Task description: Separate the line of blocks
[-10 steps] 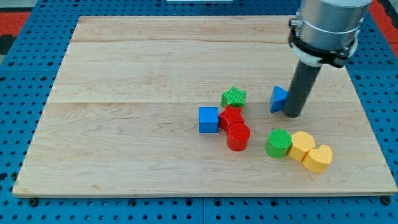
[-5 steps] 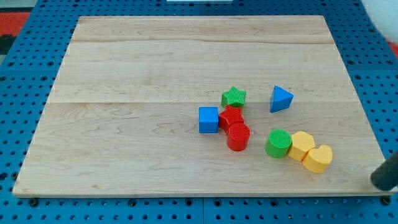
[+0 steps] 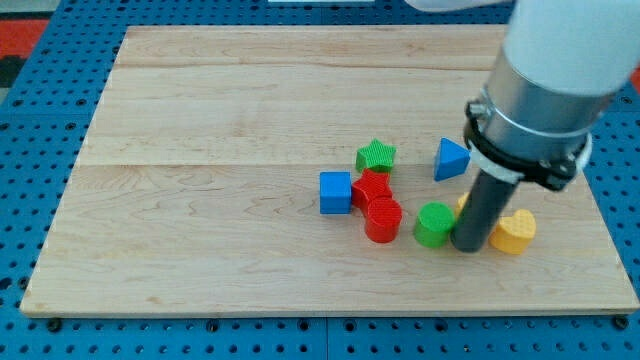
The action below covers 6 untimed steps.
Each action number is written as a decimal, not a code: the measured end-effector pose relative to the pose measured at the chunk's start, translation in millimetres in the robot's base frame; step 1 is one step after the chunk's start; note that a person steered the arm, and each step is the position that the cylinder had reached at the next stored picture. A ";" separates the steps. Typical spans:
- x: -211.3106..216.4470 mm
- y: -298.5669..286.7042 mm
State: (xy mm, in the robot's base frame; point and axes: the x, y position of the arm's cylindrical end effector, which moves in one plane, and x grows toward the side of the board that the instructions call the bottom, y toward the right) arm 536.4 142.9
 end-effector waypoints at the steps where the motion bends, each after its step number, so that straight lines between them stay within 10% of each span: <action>1: -15.4 -24.2; 6: 21.9 -16.8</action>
